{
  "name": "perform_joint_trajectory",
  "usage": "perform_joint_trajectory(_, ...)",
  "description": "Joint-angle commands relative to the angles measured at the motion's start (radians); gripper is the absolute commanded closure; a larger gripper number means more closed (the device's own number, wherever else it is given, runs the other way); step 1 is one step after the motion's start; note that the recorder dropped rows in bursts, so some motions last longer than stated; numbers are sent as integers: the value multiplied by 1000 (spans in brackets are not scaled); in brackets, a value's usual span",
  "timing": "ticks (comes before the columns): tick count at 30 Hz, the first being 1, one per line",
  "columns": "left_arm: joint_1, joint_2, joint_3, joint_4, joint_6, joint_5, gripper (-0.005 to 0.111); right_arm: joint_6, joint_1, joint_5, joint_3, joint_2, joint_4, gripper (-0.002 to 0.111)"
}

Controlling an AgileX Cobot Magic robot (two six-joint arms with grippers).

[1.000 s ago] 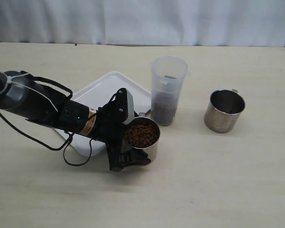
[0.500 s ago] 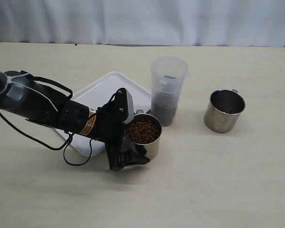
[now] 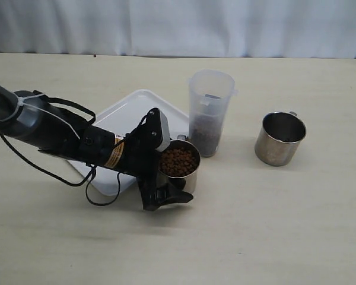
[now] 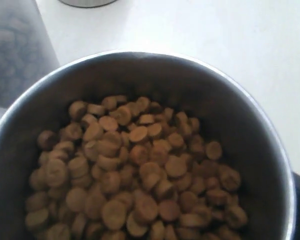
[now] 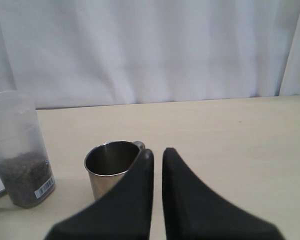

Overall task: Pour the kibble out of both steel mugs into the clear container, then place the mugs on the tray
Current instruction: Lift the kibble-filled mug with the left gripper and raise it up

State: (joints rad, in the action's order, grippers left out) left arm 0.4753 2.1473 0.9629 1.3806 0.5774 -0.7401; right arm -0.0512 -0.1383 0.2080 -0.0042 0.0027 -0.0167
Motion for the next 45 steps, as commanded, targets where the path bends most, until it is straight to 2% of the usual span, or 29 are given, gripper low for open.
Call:
perform_joint_trajectory(1, 3, 6, 8, -14, 0, -3, 42, 6, -3, 3, 4, -3, 2, 103)
perform_joint_trajectory(6, -3, 2, 8, -5, 0, -6, 88, 6, -3, 3, 4, -3, 2, 103)
perform_joint_trajectory(9, -9, -27, 8, 43, 9, -4, 105, 6, -3, 3, 4, -3, 2, 103)
perform_joint_trajectory(10, -9, -44, 8, 72, 30, -4, 107, 6, -3, 3, 4, -3, 2, 103)
perform_joint_trajectory(18, -12, -186, 8, 346, 361, 32, 107, 6, -3, 3, 4, -3, 2, 103)
perform_joint_trajectory(23, -12, -259, 6, 364, 511, 50, 107, 6, -3, 3, 4, -3, 2, 103)
perform_joint_trajectory(39, -12, -432, -3, 364, 661, 78, 107, 6, -3, 3, 4, -3, 2, 103)
perform_joint_trajectory(45, -12, -500, -87, 364, 676, 239, 107, 6, -3, 3, 4, -3, 2, 103)
